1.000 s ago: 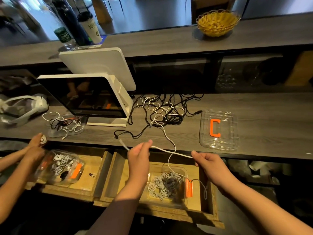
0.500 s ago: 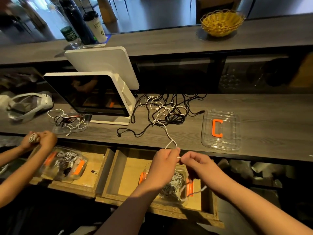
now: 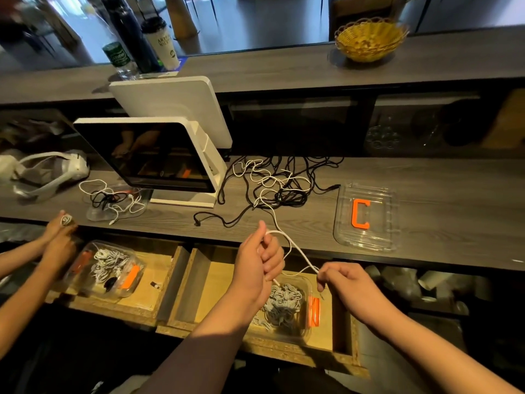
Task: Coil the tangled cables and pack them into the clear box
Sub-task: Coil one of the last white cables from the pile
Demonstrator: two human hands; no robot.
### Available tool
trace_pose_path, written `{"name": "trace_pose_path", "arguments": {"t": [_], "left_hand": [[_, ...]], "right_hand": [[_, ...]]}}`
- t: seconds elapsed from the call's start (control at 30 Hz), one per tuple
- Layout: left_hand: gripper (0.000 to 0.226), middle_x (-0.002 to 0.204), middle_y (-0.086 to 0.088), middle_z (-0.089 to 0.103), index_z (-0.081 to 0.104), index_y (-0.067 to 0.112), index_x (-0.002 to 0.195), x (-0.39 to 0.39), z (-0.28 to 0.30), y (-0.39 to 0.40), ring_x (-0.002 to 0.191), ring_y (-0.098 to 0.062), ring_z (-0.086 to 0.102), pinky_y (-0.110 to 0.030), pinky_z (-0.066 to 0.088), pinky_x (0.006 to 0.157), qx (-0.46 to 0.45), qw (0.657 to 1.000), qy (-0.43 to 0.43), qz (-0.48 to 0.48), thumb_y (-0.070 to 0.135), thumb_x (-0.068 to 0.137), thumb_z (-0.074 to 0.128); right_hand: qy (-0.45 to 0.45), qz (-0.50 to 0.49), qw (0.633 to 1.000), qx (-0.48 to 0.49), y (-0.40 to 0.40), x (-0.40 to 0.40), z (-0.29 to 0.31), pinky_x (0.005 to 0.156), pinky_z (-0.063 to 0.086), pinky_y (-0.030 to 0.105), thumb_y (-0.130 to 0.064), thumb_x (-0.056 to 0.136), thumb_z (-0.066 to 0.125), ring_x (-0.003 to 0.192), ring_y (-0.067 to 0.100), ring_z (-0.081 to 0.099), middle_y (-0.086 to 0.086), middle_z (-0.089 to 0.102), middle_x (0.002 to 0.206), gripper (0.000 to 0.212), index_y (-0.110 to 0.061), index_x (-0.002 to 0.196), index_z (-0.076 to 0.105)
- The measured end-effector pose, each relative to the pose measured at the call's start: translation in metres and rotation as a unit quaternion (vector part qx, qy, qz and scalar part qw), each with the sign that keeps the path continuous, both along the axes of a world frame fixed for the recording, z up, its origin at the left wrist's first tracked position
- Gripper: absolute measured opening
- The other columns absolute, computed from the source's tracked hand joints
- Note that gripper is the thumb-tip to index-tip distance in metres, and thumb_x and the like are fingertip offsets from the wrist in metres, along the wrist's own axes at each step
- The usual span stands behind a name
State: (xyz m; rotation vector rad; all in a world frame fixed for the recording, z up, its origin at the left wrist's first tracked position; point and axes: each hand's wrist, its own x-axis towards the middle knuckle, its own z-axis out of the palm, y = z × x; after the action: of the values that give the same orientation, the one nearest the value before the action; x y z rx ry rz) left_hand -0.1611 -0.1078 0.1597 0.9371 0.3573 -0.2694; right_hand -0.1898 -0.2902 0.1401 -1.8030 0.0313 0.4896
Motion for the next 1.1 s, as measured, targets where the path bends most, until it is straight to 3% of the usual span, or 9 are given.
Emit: {"name": "trace_pose_path", "arguments": {"t": [0.13,0.3,0.43,0.53,0.6,0.67,0.83,0.97,1.1], "left_hand": [[0.035,0.052,0.004,0.032,0.049,0.013,0.076,0.000,0.005,-0.010,0.034,-0.005,0.026,-0.017,0.018,0.030,0.042,0.999,0.001,-0.033,0.039,0.100,0.052],[0.032,0.053,0.004,0.035,0.053,0.017,0.075,-0.001,0.006,-0.015,0.039,-0.007,0.026,-0.017,0.016,0.034,0.173,0.980,0.026,-0.093,0.042,0.091,0.066],[0.030,0.055,0.004,0.036,0.053,0.020,0.072,-0.002,0.010,-0.020,0.044,-0.008,0.028,-0.019,0.019,0.039,0.213,0.971,0.027,-0.102,0.037,0.091,0.068],[0.029,0.068,-0.004,0.055,0.061,0.013,0.078,0.000,0.012,-0.026,0.062,-0.013,0.053,-0.023,0.043,0.057,0.179,0.982,0.014,-0.058,0.039,0.084,0.069],[0.038,0.092,-0.013,0.071,0.065,0.004,0.100,0.001,0.013,-0.031,0.088,-0.021,0.070,-0.033,0.056,0.080,0.099,0.995,0.021,-0.026,0.039,0.085,0.065],[0.047,0.102,-0.018,0.074,0.057,-0.002,0.116,0.000,0.013,-0.034,0.095,-0.026,0.073,-0.038,0.059,0.086,0.036,0.999,0.034,-0.022,0.038,0.092,0.058],[0.039,0.071,-0.005,0.058,0.052,0.009,0.093,-0.006,0.013,-0.039,0.059,-0.013,0.053,-0.024,0.047,0.053,0.028,0.998,0.033,-0.050,0.049,0.091,0.053],[0.047,0.067,0.001,0.051,0.059,0.006,0.108,-0.007,0.011,-0.043,0.050,-0.006,0.039,-0.016,0.032,0.041,0.025,0.997,0.021,-0.069,0.048,0.091,0.051],[0.052,0.062,0.001,0.050,0.065,0.005,0.111,-0.007,0.008,-0.038,0.042,-0.003,0.034,-0.014,0.026,0.035,0.059,0.996,0.017,-0.066,0.049,0.101,0.038]], "right_hand": [[0.057,0.025,0.997,0.034,-0.008,-0.004,0.002,0.047,0.033,0.025,-0.010,0.097,0.048,0.048,0.014,0.039,-0.002,0.045,0.052,0.035,-0.009,0.071,0.071],[0.042,-0.029,0.994,0.098,-0.001,-0.006,0.007,0.056,0.047,0.024,-0.001,0.100,0.045,0.060,0.012,0.051,0.005,0.054,0.071,0.023,-0.009,0.107,0.066],[0.004,-0.067,0.992,0.103,-0.002,-0.006,0.012,0.055,0.045,0.030,-0.023,0.103,0.045,0.056,0.013,0.051,-0.001,0.054,0.063,0.025,-0.012,0.097,0.067],[-0.014,-0.040,0.996,0.079,-0.004,-0.006,0.013,0.048,0.034,0.027,-0.030,0.103,0.044,0.052,0.019,0.043,0.003,0.049,0.060,0.036,-0.011,0.083,0.066],[-0.011,-0.017,0.997,0.068,-0.002,-0.007,0.012,0.046,0.030,0.023,-0.030,0.103,0.045,0.049,0.015,0.038,0.004,0.043,0.058,0.038,-0.010,0.077,0.066],[0.000,-0.001,0.998,0.066,0.004,-0.009,0.013,0.046,0.029,0.020,-0.027,0.103,0.046,0.047,0.010,0.034,0.000,0.039,0.054,0.040,-0.006,0.074,0.066],[0.015,0.023,0.997,0.071,0.014,-0.011,0.016,0.046,0.029,0.014,-0.021,0.103,0.048,0.043,0.004,0.031,0.001,0.037,0.052,0.044,0.007,0.074,0.066],[0.001,0.039,0.996,0.076,0.016,-0.014,0.019,0.048,0.028,0.017,-0.020,0.103,0.048,0.046,0.006,0.030,0.013,0.037,0.060,0.044,0.010,0.075,0.063],[0.004,0.053,0.997,0.062,0.017,-0.018,0.016,0.046,0.028,0.020,-0.028,0.103,0.049,0.046,0.007,0.031,0.004,0.039,0.055,0.039,0.002,0.086,0.069]]}}
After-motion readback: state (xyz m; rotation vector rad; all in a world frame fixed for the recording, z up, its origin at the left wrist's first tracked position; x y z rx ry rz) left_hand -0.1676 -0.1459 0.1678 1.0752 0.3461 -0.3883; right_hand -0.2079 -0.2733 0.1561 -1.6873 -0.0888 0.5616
